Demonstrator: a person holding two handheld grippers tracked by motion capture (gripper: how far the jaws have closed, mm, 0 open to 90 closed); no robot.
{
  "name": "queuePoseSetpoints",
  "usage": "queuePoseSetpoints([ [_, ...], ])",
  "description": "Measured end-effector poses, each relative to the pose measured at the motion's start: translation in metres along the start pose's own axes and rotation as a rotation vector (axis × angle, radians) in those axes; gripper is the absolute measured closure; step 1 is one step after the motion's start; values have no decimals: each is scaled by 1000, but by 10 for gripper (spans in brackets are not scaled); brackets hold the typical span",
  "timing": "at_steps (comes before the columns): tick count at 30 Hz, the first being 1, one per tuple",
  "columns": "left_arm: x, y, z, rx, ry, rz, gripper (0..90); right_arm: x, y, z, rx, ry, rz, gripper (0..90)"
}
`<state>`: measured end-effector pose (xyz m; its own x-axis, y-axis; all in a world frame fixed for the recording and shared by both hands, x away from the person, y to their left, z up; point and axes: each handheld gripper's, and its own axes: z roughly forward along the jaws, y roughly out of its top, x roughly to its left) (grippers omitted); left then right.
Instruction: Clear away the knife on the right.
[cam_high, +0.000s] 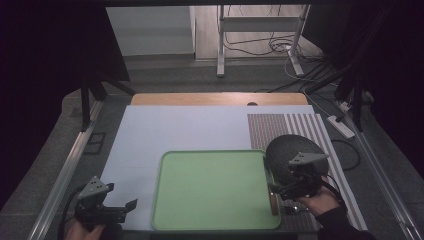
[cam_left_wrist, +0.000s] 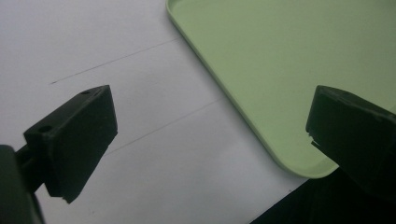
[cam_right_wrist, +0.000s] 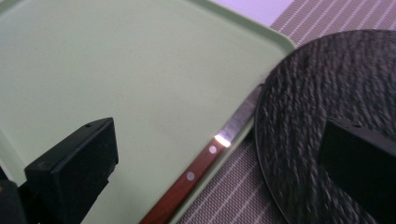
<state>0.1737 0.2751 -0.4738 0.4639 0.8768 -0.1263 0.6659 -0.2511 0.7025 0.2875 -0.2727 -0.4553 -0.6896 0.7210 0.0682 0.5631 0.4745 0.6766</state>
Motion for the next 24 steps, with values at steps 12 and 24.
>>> queuePoseSetpoints([
  [12, 0, 0, 0, -1, 0, 2, 25, -2, -19, -22, -32, -47, 38, 0],
  [24, -1, -1, 0, 0, 4, 7, 20, -4, -42, -42, -52, -88, 100, 0],
])
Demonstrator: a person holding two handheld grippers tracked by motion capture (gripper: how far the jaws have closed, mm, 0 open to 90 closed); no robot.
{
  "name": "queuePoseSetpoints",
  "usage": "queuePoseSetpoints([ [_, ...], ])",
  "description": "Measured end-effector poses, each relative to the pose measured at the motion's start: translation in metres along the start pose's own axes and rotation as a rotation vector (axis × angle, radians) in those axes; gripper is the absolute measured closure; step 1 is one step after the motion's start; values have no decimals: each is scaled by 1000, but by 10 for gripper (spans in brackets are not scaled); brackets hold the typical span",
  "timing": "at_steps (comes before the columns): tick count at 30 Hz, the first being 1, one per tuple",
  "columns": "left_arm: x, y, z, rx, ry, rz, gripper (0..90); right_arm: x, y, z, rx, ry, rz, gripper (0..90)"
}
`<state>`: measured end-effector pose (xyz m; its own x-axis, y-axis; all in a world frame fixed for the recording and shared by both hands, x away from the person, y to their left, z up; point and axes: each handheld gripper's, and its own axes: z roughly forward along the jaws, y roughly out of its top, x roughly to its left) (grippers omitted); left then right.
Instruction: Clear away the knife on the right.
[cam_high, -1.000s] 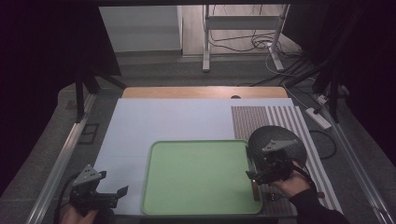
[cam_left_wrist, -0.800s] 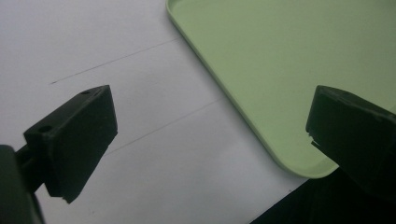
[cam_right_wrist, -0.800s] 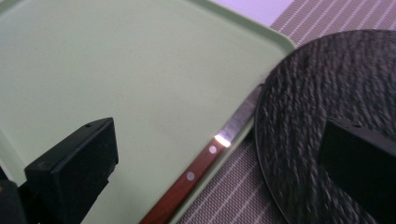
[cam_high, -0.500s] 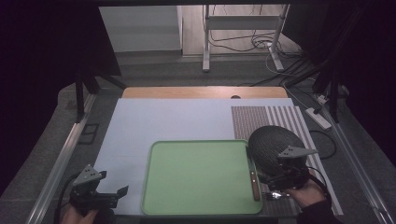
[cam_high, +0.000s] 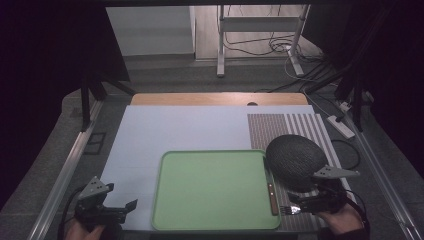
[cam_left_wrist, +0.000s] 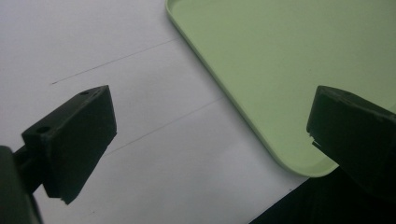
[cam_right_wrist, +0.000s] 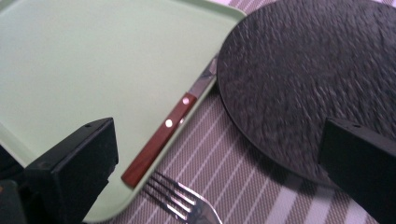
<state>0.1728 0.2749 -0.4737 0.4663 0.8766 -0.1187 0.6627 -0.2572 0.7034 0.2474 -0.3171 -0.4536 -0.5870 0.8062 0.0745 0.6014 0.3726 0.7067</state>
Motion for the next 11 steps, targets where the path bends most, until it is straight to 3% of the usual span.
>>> queuePoseSetpoints([
  [7, -1, 0, 1, 6, 7, 6, 17, -2, -10, -11, -15, -26, 31, 0],
  [11, -1, 2, 1, 11, 11, 4, 14, 0, -10, -10, -4, -33, 12, 0],
])
